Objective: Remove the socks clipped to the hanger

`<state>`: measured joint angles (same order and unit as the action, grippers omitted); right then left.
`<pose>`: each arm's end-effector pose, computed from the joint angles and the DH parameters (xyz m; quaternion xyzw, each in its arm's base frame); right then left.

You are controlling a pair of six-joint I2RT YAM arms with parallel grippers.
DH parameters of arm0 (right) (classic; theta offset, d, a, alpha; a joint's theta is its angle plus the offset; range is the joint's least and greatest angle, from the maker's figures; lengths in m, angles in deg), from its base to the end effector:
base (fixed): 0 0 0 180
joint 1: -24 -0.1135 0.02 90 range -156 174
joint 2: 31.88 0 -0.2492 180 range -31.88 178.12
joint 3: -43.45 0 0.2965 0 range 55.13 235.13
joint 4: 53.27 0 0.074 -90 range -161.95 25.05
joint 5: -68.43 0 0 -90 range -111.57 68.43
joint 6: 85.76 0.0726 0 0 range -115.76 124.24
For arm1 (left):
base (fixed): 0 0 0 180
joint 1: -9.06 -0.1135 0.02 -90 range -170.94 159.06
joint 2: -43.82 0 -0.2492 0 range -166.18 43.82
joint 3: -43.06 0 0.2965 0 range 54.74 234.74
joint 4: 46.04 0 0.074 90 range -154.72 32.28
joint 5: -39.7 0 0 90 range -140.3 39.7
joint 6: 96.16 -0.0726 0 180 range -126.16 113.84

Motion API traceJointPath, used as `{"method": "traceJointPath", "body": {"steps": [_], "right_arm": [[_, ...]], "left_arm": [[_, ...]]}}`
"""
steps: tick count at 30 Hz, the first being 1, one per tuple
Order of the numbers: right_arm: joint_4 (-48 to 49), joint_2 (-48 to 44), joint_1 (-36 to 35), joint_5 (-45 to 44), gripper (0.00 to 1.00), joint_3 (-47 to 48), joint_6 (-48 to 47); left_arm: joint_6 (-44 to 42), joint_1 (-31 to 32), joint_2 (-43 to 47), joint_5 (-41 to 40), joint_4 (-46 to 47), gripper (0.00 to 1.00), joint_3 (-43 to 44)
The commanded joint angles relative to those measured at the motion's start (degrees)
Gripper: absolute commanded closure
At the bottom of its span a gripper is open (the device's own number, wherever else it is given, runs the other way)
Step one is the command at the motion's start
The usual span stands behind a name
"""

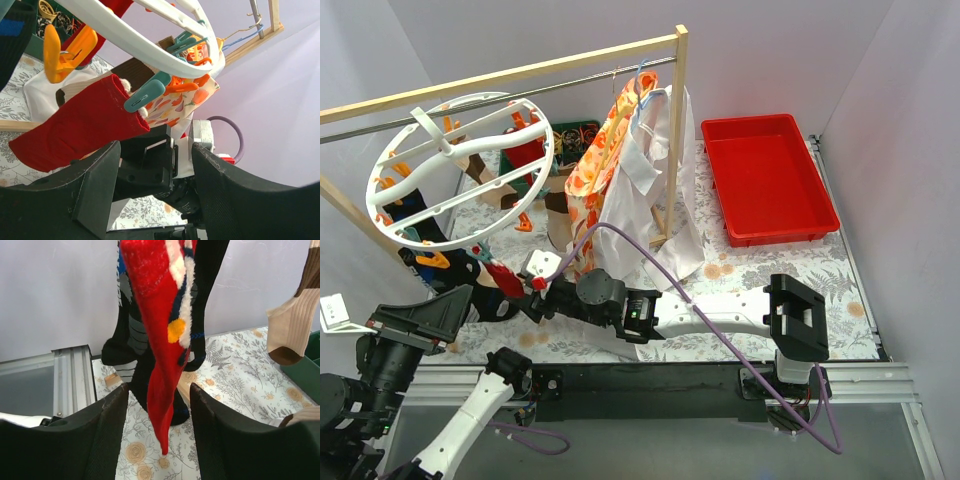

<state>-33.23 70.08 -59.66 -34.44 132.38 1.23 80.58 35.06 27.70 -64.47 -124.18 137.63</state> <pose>0.0718 0.4993 0.3081 -0.3908 0.5365 0.4250 0.6155 -0.0063 0.0228 0.4740 -0.4293 0.5596 -0.5377 0.4621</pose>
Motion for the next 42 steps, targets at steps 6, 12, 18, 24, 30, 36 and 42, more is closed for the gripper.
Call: {"method": "traceJointPath", "body": {"steps": [6,12,18,24,30,36,42], "right_arm": [[4.7,0.6,-0.3,-1.4,0.77,3.9,0.0],[-5.1,-5.4,-0.3,5.0,0.99,3.3,2.6],[-24.1,-10.2,0.3,16.8,0.99,10.9,7.2],[-31.6,-13.6,1.8,26.0,0.99,11.0,12.8],[-36.3,-13.4,2.2,26.1,0.99,11.5,11.9],[-43.6,-10.4,2.2,21.3,0.99,16.9,9.3],[-45.3,-11.3,2.3,30.6,0.99,17.8,8.0]], "left_arm": [[0.6,0.3,0.4,1.3,-1.7,0.38,0.4],[-0.8,0.4,1.3,4.6,-0.9,0.24,-1.7],[-1.8,0.5,5.8,13.3,3.4,0.15,-8.9],[-1.5,0.5,10.1,18.2,7.2,0.13,-12.8],[-0.3,0.5,4.0,15.8,11.1,0.26,-8.3],[2.3,0.5,-7.0,7.0,-2.1,0.30,3.2],[7.7,1.6,3.3,9.8,6.5,0.16,-8.5]]}}
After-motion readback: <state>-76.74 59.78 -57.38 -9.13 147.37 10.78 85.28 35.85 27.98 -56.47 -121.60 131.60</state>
